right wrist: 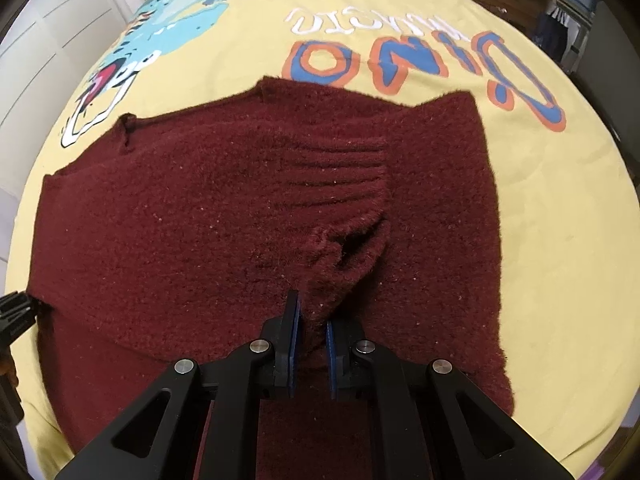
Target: Fold small clothes
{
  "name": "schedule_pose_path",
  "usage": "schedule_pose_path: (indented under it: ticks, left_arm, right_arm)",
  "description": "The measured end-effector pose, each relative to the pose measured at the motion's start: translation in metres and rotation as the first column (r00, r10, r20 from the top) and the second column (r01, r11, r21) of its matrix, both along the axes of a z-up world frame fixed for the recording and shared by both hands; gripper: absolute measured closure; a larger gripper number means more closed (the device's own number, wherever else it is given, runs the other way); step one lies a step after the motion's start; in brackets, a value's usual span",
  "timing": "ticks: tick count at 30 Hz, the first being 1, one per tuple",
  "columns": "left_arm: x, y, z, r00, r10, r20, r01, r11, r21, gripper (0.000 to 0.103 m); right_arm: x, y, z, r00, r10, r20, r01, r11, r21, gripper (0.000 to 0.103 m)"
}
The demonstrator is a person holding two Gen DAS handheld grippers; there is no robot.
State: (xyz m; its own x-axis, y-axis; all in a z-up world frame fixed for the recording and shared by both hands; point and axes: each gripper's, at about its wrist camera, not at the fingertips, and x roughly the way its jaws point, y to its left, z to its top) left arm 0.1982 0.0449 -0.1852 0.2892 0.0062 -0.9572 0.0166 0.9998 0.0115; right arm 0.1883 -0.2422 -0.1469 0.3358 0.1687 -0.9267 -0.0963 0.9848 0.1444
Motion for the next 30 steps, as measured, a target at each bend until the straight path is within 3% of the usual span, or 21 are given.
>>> schedule_pose_path:
  ticks: [3, 7, 9, 11, 13, 14, 16, 20, 26, 30]
  left_arm:
    - [-0.003, 0.0, -0.002, 1.0, 0.02, 0.003, -0.02, 1.0, -0.001, 0.088]
    - [-0.003, -0.002, 0.0, 1.0, 0.024, 0.005, -0.024, 1.0, 0.012, 0.083]
    - [-0.003, 0.001, 0.001, 0.999, 0.042, -0.003, -0.041, 0.998, 0.05, 0.069]
    - [-0.005, 0.003, 0.007, 0.998, 0.065, 0.008, -0.065, 0.995, 0.075, 0.037]
    - [-0.009, 0.007, 0.013, 0.997, 0.076, 0.019, -0.077, 0.995, 0.056, 0.015]
    - [-0.012, 0.008, 0.017, 0.997, 0.08, 0.022, -0.081, 0.996, 0.046, 0.01]
    - [-0.017, 0.009, 0.024, 0.997, 0.079, 0.027, -0.08, 0.995, 0.052, 0.005]
    - [-0.02, 0.008, 0.05, 0.994, 0.081, 0.076, -0.086, 0.994, 0.07, 0.001]
    - [-0.014, -0.029, 0.086, 0.984, 0.014, 0.18, -0.022, 0.999, 0.044, 0.001]
    - [0.001, -0.073, 0.076, 0.984, -0.031, 0.173, 0.029, 1.0, 0.012, 0.001]
  right_arm:
    - [0.002, -0.003, -0.003, 1.0, -0.022, -0.017, 0.022, 1.0, 0.022, 0.088]
    - [0.0, -0.008, 0.003, 0.999, -0.041, -0.022, 0.042, 0.999, 0.023, 0.071]
    - [-0.001, -0.012, 0.008, 0.998, -0.058, -0.028, 0.058, 0.998, 0.022, 0.046]
    - [-0.005, -0.016, 0.015, 0.998, -0.06, -0.013, 0.06, 0.998, -0.002, 0.031]
    - [-0.008, -0.02, 0.023, 0.998, -0.056, 0.004, 0.056, 0.998, -0.009, 0.026]
    - [-0.009, -0.022, 0.027, 0.999, -0.053, 0.011, 0.053, 0.999, -0.013, 0.022]
    - [-0.013, -0.024, 0.037, 0.998, -0.044, 0.038, 0.045, 0.999, -0.027, 0.02]
    - [-0.018, -0.017, 0.057, 0.996, -0.006, 0.088, 0.012, 0.998, -0.067, 0.0]
    - [-0.019, 0.02, 0.074, 0.983, 0.068, 0.169, -0.052, 0.994, -0.098, 0.0]
    - [-0.019, 0.05, 0.061, 0.979, 0.108, 0.173, -0.086, 0.988, -0.127, 0.0]
